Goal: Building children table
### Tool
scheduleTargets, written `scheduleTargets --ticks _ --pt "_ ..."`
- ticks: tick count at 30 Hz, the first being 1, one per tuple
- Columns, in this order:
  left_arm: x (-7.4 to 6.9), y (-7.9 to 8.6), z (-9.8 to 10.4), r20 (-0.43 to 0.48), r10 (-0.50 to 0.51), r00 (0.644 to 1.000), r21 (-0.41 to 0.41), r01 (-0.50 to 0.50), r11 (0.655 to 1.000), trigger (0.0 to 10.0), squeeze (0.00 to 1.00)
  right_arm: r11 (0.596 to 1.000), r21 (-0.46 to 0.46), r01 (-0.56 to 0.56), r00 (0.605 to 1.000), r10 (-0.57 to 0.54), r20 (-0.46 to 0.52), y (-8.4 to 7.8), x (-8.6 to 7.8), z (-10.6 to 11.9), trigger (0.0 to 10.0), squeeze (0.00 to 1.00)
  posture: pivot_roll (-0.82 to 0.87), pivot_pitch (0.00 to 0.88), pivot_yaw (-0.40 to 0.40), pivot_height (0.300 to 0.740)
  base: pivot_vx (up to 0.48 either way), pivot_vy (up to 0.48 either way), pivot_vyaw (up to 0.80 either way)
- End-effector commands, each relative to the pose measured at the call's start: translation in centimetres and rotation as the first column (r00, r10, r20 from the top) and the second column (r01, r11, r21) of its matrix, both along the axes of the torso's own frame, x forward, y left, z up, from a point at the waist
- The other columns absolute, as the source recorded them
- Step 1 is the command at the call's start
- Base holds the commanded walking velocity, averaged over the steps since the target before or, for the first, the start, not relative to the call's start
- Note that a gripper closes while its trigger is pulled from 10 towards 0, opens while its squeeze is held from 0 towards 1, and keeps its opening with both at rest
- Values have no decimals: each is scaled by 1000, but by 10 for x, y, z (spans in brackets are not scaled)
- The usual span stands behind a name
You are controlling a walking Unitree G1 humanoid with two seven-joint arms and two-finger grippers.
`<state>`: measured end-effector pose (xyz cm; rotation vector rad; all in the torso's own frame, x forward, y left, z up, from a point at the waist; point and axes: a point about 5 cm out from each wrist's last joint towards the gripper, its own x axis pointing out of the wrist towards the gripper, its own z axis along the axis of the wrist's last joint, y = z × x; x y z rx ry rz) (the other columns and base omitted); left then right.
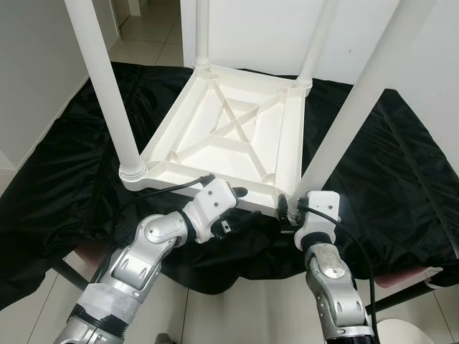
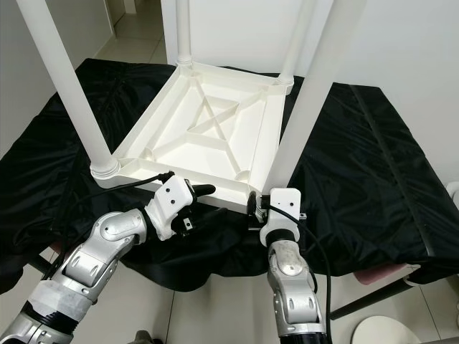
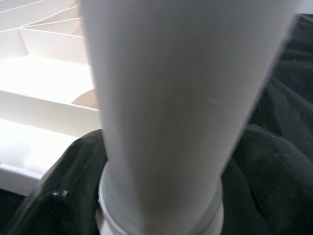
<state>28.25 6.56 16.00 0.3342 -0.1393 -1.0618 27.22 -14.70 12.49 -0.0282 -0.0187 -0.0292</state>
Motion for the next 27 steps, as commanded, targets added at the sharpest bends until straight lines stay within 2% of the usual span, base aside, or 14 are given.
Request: scheduleTargets --ticks 1,2,4,5,6,7,9,14,17,18,20,24,25,27 --pt "-2 -1 -3 -9 -13 1000 16 13 1000 10000 0 998 2 -55 998 55 0 -7 -4 -2 10000 0 -25 68 -41 740 0 0 0" --pt "-2 -1 -3 -9 -13 1000 16 13 1000 10000 0 998 2 -55 998 55 0 -7 -4 -2 10000 0 -25 68 -41 740 0 0 0" --pt "-1 -1 -2 -7 -12 1000 16 12 1000 10000 0 975 -44 -216 976 217 18 -15 -3 2 10000 0 -34 70 -32 740 0 0 0" --pt "-1 -1 -2 -7 -12 1000 16 12 1000 10000 0 975 -44 -216 976 217 18 -15 -3 2 10000 0 -34 70 -32 740 0 0 0" --pt "0 -1 -2 -7 -13 1000 15 13 1000 10000 0 931 -96 -352 935 355 10 -22 0 6 10000 0 -39 72 -23 740 0 0 0" --pt "0 -1 -2 -7 -13 1000 15 13 1000 10000 0 931 -96 -352 935 355 10 -22 0 6 10000 0 -39 72 -23 740 0 0 0" --pt "0 -1 -2 -8 -15 1000 15 16 1000 10000 0 888 -132 -441 896 444 -3 -27 4 10 10000 0 -39 72 -23 740 0 0 0" --pt "0 -2 -2 -9 -17 1000 15 18 1000 10000 0 866 -147 -478 876 481 -12 -29 6 13 10000 0 -39 72 -23 740 0 0 0" --pt "1 -3 0 -7 -19 1000 13 19 1000 10000 0 808 -179 -561 825 564 -40 -33 17 19 10000 0 -35 75 -10 740 0 0 0" --pt "1 -3 0 -7 -19 1000 13 19 1000 10000 0 808 -179 -561 825 564 -40 -33 17 19 10000 0 -35 75 -10 740 0 0 0" --pt "2 -4 2 -4 -19 1000 11 19 1000 10000 0 732 -209 -648 759 645 -90 -37 28 23 10000 0 -31 74 -6 740 0 0 0" --pt "3 -3 2 -3 -17 1000 10 18 1000 10000 0 702 -225 -675 734 668 -118 -38 33 21 10000 0 -25 74 -2 740 0 0 0" --pt "3 -2 3 0 -15 1000 11 15 1000 10000 0 672 -234 -703 709 690 -148 -38 38 20 6196 0 -22 72 -3 740 0 0 0" --pt "3 -2 3 1 -14 1000 10 14 1000 10000 0 660 -236 -713 698 698 -158 -38 39 20 6196 0 -22 72 -3 740 0 0 0"
